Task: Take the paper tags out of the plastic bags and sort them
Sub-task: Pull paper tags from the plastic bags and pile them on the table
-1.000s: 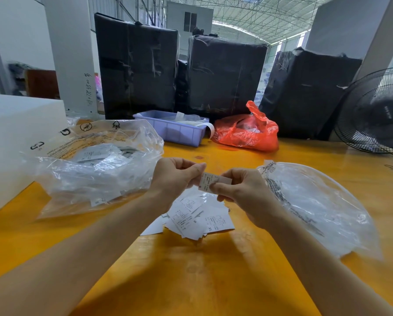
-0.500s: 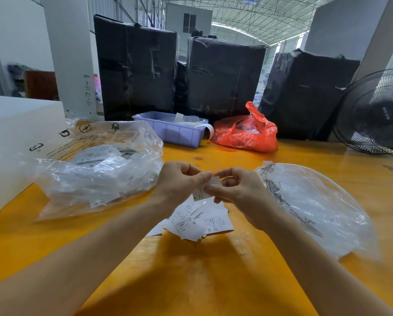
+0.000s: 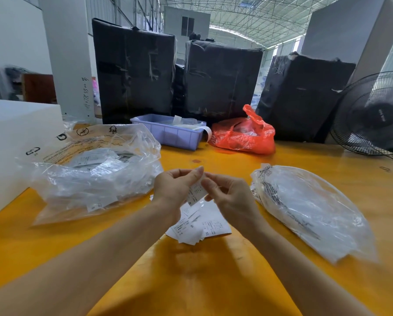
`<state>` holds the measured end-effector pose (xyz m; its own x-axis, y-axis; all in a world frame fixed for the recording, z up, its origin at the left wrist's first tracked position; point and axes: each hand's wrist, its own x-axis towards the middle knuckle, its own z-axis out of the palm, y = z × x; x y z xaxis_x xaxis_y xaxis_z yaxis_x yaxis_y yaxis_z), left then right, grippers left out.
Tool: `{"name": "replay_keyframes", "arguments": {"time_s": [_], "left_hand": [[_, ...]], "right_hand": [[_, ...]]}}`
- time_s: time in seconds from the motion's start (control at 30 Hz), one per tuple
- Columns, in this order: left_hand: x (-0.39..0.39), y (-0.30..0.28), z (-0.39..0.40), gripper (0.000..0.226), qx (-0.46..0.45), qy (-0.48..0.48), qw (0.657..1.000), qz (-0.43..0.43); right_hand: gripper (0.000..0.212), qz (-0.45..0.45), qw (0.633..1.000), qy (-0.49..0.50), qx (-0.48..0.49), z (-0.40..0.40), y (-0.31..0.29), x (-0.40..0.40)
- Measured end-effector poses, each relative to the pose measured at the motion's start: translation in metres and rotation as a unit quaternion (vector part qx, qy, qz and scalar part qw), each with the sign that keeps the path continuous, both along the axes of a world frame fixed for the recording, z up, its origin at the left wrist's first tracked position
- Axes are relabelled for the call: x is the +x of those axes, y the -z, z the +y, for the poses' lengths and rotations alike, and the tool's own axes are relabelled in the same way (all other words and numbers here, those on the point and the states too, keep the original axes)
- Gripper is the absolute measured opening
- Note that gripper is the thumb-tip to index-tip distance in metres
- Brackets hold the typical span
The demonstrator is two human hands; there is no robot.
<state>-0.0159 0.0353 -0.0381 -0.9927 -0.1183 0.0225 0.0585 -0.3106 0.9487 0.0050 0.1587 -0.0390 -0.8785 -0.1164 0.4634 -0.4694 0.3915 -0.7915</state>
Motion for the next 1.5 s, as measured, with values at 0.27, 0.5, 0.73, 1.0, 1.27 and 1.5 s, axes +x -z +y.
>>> {"name": "replay_keyframes", "arguments": {"time_s": [0.27, 0.5, 0.73, 1.0, 1.27, 1.5], "left_hand": [[0.004, 0.0, 0.005, 0.026, 0.072, 0.018, 0.997, -0.02], [0.001, -0.002, -0.001, 0.03, -0.01, 0.072, 0.997, -0.002], [0.001, -0.007, -0.012, 0.01, -0.192, 0.126, 0.972, 0.047], [-0.033, -0.032, -0.125, 0.017, -0.399, -0.246, 0.879, 0.086], [-0.046, -0.016, -0.18, 0.021, -0.568, -0.302, 0.765, -0.019], [-0.041, -0.023, -0.161, 0.048, -0.665, -0.322, 0.673, -0.034]], "right_hand": [[0.029, 0.064, 0.996, 0.034, 0.045, -0.004, 0.006, 0.001], [0.006, 0.067, 0.992, 0.092, -0.047, 0.006, 0.0, -0.006], [0.014, 0.015, 0.999, 0.049, -0.002, 0.011, -0.004, -0.007], [0.014, -0.034, 0.854, 0.396, 0.335, 0.134, -0.033, -0.022], [0.019, -0.175, 0.839, 0.362, 0.368, 0.149, -0.006, -0.026], [0.04, -0.146, 0.85, 0.39, 0.321, 0.156, -0.007, -0.033]]}}
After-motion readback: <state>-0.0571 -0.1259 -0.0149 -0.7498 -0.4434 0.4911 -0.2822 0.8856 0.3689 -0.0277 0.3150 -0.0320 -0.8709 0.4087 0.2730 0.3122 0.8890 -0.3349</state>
